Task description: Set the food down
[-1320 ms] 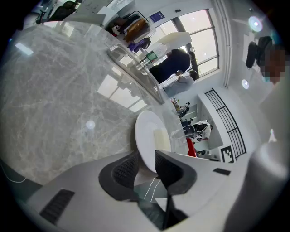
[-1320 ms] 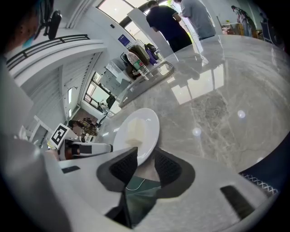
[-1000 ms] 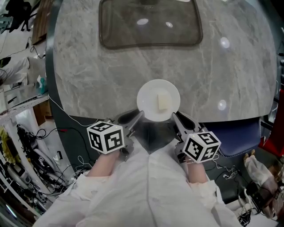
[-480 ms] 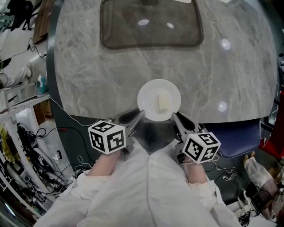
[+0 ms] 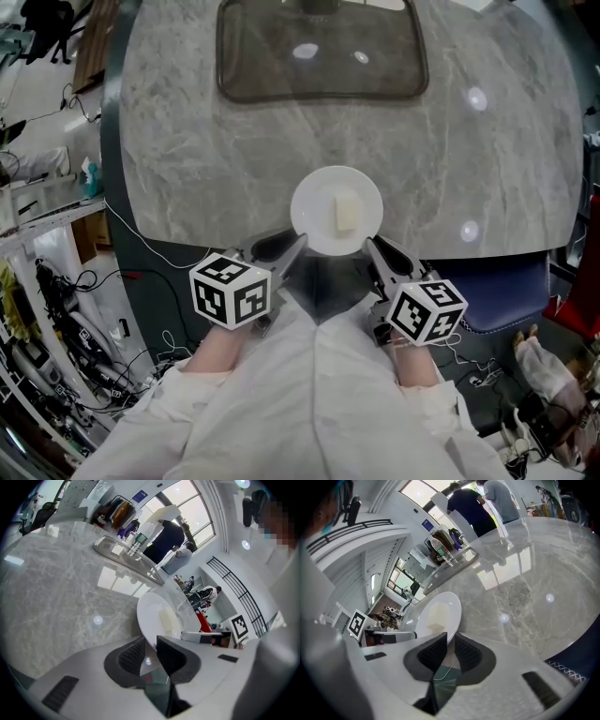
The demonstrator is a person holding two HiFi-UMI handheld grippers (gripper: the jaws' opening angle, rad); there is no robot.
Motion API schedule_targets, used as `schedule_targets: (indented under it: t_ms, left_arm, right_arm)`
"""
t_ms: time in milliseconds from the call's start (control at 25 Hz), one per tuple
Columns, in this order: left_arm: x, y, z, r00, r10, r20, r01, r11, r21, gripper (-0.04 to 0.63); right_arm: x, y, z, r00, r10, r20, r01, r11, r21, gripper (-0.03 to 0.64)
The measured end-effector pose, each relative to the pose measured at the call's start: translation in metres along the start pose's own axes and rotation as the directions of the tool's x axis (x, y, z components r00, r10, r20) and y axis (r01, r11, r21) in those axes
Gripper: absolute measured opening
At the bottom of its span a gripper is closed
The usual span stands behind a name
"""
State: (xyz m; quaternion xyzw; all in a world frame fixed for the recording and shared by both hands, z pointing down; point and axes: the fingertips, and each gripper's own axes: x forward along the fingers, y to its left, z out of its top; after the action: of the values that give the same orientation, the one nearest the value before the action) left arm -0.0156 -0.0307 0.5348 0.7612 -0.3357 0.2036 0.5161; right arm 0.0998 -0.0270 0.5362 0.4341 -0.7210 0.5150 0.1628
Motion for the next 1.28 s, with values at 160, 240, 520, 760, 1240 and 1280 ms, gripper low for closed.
schedule_targets:
  t_ms: [160, 240, 520, 760, 1240, 1280]
  left_arm:
    - [-0.005, -0.009, 0.010, 1.000, 0.001, 0.026, -0.001, 1.000, 0.026, 0.067]
    - [-0.007, -0.014, 0.016, 0.999, -0.005, 0.039, 0.003, 0.999, 0.045, 0.067]
    - [-0.017, -0.030, 0.035, 0.996, -0.007, 0.088, -0.002, 0.995, 0.100, 0.066]
    - [-0.019, -0.045, 0.046, 0.991, -0.005, 0.135, -0.011, 0.992, 0.124, 0.066]
    - [-0.017, -0.062, 0.049, 0.979, 0.007, 0.202, -0.031, 0.992, 0.119, 0.066]
    - [-0.017, -0.063, 0.050, 0.979, 0.007, 0.204, -0.033, 0.992, 0.120, 0.066]
  right_arm:
    - [-0.008, 0.005, 0.011, 1.000, 0.011, 0.019, -0.011, 1.000, -0.025, 0.044]
    - [-0.010, 0.007, 0.018, 0.999, 0.020, 0.028, -0.019, 0.999, -0.039, 0.043]
    - [-0.025, 0.017, 0.037, 0.998, 0.043, 0.046, -0.039, 0.994, -0.102, 0.038]
    - [-0.037, 0.018, 0.053, 0.996, 0.060, 0.073, -0.049, 0.988, -0.143, 0.035]
    - [-0.053, 0.015, 0.068, 0.991, 0.096, 0.095, -0.075, 0.976, -0.204, 0.032]
    - [-0.053, 0.015, 0.068, 0.991, 0.097, 0.095, -0.076, 0.976, -0.204, 0.032]
